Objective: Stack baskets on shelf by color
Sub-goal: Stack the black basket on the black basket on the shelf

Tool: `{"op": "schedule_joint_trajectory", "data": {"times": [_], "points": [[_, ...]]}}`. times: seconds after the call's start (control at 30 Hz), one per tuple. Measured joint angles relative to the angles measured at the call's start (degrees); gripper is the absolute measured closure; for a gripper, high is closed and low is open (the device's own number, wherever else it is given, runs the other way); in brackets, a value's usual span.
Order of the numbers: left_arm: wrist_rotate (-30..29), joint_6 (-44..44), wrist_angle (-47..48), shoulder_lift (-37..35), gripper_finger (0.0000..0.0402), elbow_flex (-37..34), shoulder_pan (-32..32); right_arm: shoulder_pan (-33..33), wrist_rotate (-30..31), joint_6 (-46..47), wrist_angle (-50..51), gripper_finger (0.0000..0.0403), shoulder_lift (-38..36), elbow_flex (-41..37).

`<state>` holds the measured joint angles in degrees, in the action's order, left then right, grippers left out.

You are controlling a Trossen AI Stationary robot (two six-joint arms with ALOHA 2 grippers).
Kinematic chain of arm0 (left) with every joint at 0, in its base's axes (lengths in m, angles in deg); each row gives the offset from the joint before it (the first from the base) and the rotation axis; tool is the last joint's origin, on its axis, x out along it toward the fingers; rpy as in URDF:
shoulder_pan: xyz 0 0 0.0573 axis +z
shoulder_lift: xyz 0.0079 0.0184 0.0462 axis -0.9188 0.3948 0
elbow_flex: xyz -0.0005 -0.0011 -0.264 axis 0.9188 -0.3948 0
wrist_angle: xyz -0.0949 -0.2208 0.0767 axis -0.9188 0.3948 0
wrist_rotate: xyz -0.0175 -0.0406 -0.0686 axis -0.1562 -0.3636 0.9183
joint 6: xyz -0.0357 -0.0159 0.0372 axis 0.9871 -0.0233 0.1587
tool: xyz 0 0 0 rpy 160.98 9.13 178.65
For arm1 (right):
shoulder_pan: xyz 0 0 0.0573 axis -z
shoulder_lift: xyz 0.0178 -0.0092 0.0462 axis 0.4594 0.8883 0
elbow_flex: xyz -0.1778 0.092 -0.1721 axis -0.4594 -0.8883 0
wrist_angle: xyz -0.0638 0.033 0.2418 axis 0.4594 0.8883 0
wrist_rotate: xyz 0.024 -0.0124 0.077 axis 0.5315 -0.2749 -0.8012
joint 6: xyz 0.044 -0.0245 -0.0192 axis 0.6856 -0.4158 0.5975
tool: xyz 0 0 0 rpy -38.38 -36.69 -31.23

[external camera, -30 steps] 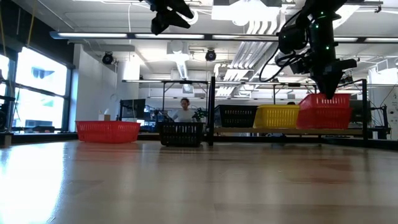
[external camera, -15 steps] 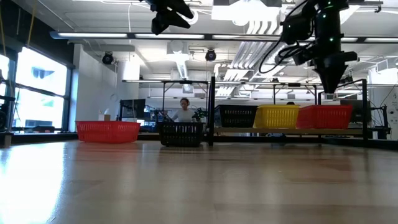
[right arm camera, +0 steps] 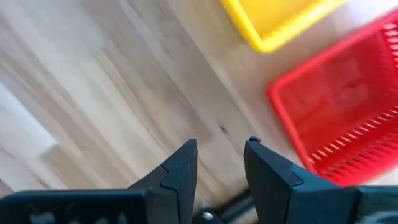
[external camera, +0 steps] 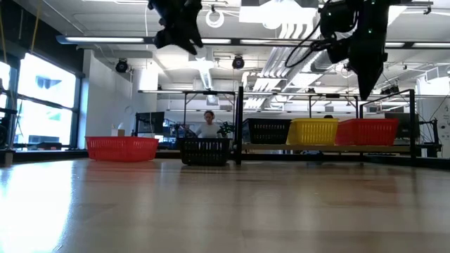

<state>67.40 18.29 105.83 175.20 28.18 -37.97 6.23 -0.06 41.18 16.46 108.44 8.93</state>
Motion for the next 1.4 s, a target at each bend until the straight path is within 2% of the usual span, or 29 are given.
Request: {"op": "schedule_joint_trajectory", "data": {"times": [0.2, 0.47, 0.63, 0.97, 1.1, 1.4], "points": [[-2.31, 9.52, 3.39, 3.31, 0.0271, 0.0, 1.22, -5.43, -0.56, 5.8, -4.85, 0.0285, 0.01, 0.0], [-4.32, 15.44, 6.53, 8.82, 0.0271, -0.02, 1.24, -14.0, -2.44, 13.78, -10.2, 0.0285, 0.01, 0.0], [-7.1, 16.94, 7.67, 11.67, 0.0271, -0.02, 0.79, -18.73, -2.33, 18.2, -13.16, 0.0285, 0.01, 0.0], [-7.74, 18.38, 10.23, 18.94, 0.0271, -0.02, 0.74, -29.1, -1.42, 26.58, -14.94, 0.0285, 0.01, 0.0], [-7.05, 19.6, 10.9, 22.22, 0.0271, -0.02, 0.74, -33.23, 1.12, 29.51, -15.02, 0.0285, 0.03, 0.0], [-7.78, 21.56, 10.06, 26.52, 0.0271, -0.02, 0.65, -39.73, 3.4, 35.61, -15.02, 0.0285, 0.03, 0.0]]}}
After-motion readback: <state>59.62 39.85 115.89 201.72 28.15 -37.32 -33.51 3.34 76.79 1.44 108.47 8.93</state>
